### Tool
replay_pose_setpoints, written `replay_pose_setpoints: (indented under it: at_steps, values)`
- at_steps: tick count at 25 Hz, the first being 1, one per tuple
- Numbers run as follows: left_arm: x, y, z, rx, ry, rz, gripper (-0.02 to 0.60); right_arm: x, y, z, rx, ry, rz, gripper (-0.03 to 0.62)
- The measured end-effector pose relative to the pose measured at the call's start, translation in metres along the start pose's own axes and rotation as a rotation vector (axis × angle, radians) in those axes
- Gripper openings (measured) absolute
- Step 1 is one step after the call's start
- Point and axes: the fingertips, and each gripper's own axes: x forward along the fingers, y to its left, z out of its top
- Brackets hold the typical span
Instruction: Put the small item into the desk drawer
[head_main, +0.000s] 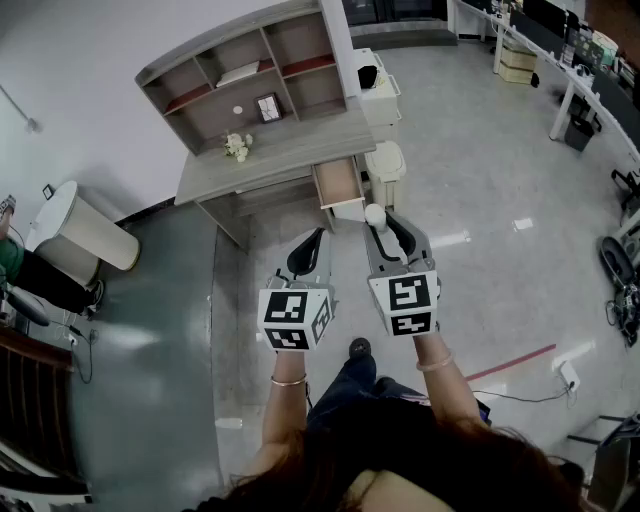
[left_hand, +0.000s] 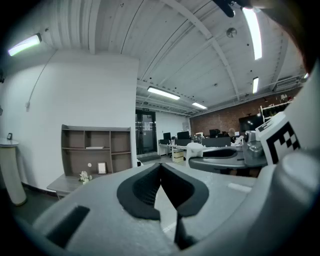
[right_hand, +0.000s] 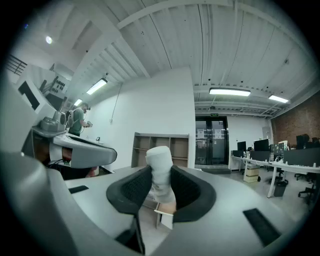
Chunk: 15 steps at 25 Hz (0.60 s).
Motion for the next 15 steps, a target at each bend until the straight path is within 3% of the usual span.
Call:
replay_pose_setpoints:
  at_steps: [7,15]
  values:
    - [0.03,0.025,-0.006,0.025,0.018,-0.018,0.015,0.037,-0.002,-0.001,-0.012,-0.007,-0.023,0.12]
    - [0.06,0.065,-0.019,0.003,0.03,-0.031,0.015,0.088,0.001,-0.011,-0.024,0.016,-0.044,0.12]
